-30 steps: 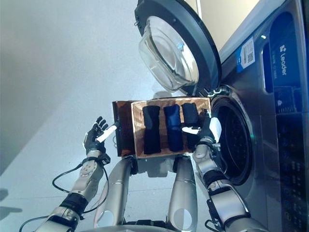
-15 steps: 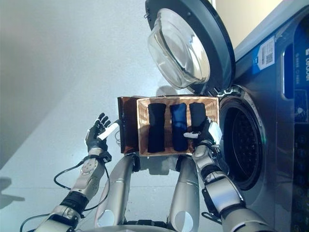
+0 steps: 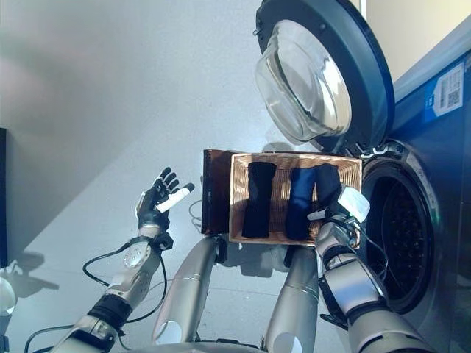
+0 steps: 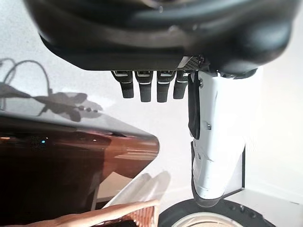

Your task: Pick up the clothes and place them into the washing machine

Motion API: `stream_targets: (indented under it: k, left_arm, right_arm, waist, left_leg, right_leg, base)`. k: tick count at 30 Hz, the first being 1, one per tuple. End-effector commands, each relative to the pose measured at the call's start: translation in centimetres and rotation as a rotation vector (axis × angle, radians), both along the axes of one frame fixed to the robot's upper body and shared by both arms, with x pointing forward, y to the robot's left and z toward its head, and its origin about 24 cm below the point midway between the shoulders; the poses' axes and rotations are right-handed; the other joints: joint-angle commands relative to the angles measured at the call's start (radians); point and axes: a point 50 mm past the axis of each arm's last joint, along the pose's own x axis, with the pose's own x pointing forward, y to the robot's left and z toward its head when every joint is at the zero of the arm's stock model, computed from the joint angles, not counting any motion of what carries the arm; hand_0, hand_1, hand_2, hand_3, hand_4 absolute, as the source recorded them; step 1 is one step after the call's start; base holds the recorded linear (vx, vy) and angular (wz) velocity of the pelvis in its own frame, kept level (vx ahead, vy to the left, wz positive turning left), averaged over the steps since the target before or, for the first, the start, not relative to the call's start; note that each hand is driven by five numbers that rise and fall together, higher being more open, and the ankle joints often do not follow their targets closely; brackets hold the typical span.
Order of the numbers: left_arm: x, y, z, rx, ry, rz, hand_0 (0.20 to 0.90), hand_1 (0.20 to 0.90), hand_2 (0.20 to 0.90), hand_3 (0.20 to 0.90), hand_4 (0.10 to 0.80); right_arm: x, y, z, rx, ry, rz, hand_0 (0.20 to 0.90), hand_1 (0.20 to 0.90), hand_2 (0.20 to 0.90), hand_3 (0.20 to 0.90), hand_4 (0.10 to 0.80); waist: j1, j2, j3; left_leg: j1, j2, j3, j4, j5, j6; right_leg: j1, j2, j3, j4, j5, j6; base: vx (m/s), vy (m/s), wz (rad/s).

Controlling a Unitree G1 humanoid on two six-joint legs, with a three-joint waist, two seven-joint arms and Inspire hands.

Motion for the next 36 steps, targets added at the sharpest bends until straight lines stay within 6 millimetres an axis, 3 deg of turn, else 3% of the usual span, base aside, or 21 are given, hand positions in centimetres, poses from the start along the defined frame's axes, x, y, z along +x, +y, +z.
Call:
stream_targets:
  k: [1,15,16,17,18,19,36]
  left_arm:
    - [0.0,0.1,2.7,0.001,-0.153,-0.022,0.900,0.900,0.900,0.900,0.800]
    - [-0.6,0.3,3.5,0.005,-0.183,-0.046,0.900,0.900,0.900,0.900,0.800]
    - [-0.7,0.4,3.4,0.009,-0.177,-0.044,0.900,0.900,0.900,0.900,0.800]
    - [-0.7,0.5,3.4,0.008,-0.176,-0.043,0.900,0.900,0.900,0.900,0.800]
    - [-0.8,0.6,3.4,0.010,-0.175,-0.040,0.900,0.900,0.900,0.900,0.800]
    - [-1.0,0.8,3.3,0.007,-0.171,-0.037,0.900,0.900,0.900,0.900,0.800]
    - [-1.2,1.5,3.1,0.007,-0.159,-0.018,0.900,0.900,0.900,0.900,0.800]
  right_arm:
    - [-1.5,-2.4,-0.4,0.004,0.076,-0.091,0.900,0.900,0.900,0.900,0.800]
    - [-1.1,-3.9,1.1,0.050,0.030,-0.189,0.900,0.900,0.900,0.900,0.800]
    - [-1.1,-3.9,1.1,0.054,0.035,-0.189,0.667,0.667,0.667,0.667,0.633]
    - [-1.2,-4.0,1.0,0.057,0.038,-0.193,0.387,0.387,0.387,0.387,0.433]
    - [-1.3,-4.1,1.0,0.061,0.042,-0.200,0.324,0.324,0.324,0.324,0.388]
    - [-1.4,-4.4,1.1,0.062,0.038,-0.211,0.200,0.200,0.200,0.200,0.300]
    - [-1.1,-3.9,1.0,0.114,0.017,-0.223,0.200,0.200,0.200,0.200,0.300]
  waist:
    - [0.032,0.056,-0.013]
    - [0.048,0.074,-0.024]
    - [0.048,0.074,-0.025]
    - [0.047,0.073,-0.026]
    - [0.047,0.073,-0.027]
    - [0.048,0.074,-0.030]
    - [0.040,0.062,-0.041]
  left_leg:
    - [-0.032,0.022,-0.021,0.240,-0.216,-0.053]
    - [-0.078,0.016,-0.023,0.246,-0.212,-0.054]
    - [-0.081,0.016,-0.024,0.248,-0.212,-0.054]
    - [-0.084,0.016,-0.025,0.250,-0.213,-0.055]
    - [-0.085,0.016,-0.026,0.252,-0.213,-0.055]
    - [-0.090,0.016,-0.028,0.255,-0.213,-0.055]
    - [-0.112,0.024,-0.024,0.255,-0.205,-0.054]
  right_leg:
    - [-0.006,-0.036,0.043,-0.122,0.198,0.049]
    - [-0.063,-0.044,0.048,-0.081,0.186,0.048]
    - [-0.067,-0.043,0.050,-0.075,0.184,0.047]
    - [-0.071,-0.043,0.051,-0.070,0.181,0.047]
    - [-0.073,-0.043,0.051,-0.066,0.180,0.045]
    - [-0.079,-0.041,0.051,-0.061,0.177,0.043]
    - [-0.112,-0.025,0.058,-0.053,0.182,0.036]
  base:
    - [0.000,0.000,0.00]
    - [0.005,0.005,0.04]
    - [0.000,0.000,0.00]
    - [0.000,0.000,0.00]
    - [-0.002,-0.028,0.05]
    - [-0.001,-0.023,0.04]
    - [-0.002,-0.003,0.00]
